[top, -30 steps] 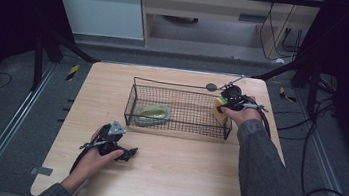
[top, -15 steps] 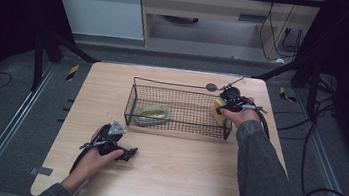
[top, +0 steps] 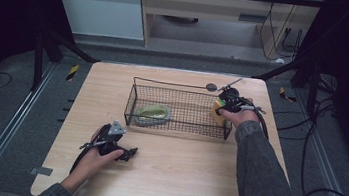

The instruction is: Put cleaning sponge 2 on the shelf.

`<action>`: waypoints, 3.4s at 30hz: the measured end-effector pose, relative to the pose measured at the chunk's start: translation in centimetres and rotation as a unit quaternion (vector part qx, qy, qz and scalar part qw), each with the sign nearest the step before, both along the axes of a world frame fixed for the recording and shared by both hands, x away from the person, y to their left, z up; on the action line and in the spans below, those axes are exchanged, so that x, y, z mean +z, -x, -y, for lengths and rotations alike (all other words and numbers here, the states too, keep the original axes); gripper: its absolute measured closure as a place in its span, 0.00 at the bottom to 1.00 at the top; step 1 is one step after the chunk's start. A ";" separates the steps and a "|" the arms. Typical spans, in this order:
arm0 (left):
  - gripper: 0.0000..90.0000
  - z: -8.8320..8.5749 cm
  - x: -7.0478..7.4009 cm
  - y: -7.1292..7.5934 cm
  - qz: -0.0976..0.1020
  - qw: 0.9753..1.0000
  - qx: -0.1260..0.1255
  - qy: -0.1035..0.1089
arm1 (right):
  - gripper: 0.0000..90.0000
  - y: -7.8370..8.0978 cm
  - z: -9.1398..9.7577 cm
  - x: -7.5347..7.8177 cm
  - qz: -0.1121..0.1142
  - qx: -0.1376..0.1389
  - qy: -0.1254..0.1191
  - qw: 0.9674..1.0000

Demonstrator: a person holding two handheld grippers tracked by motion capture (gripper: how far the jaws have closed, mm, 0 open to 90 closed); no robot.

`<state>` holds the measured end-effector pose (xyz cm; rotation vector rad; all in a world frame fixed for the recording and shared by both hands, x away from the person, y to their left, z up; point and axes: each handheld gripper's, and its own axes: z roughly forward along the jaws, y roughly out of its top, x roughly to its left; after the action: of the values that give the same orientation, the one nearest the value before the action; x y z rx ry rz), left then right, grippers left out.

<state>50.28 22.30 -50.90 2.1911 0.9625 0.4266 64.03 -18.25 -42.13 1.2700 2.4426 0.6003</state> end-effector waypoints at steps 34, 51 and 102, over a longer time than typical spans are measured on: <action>0.00 0.0 0.0 0.0 0.000 1.000 0.001 0.001 | 0.65 2.1 -0.8 1.8 0.004 0.005 -0.027 1.000; 0.00 0.0 0.0 0.0 -0.001 1.000 0.000 0.000 | 0.51 2.3 -2.3 1.7 -0.012 0.020 -0.052 0.998; 0.00 0.0 0.0 0.0 -0.001 1.000 -0.001 -0.002 | 0.07 10.7 4.0 4.0 0.133 -0.030 -0.069 0.988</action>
<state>50.24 22.35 -50.88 2.1962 0.9621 0.4264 53.28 -22.29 -38.16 1.2221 2.1696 0.8750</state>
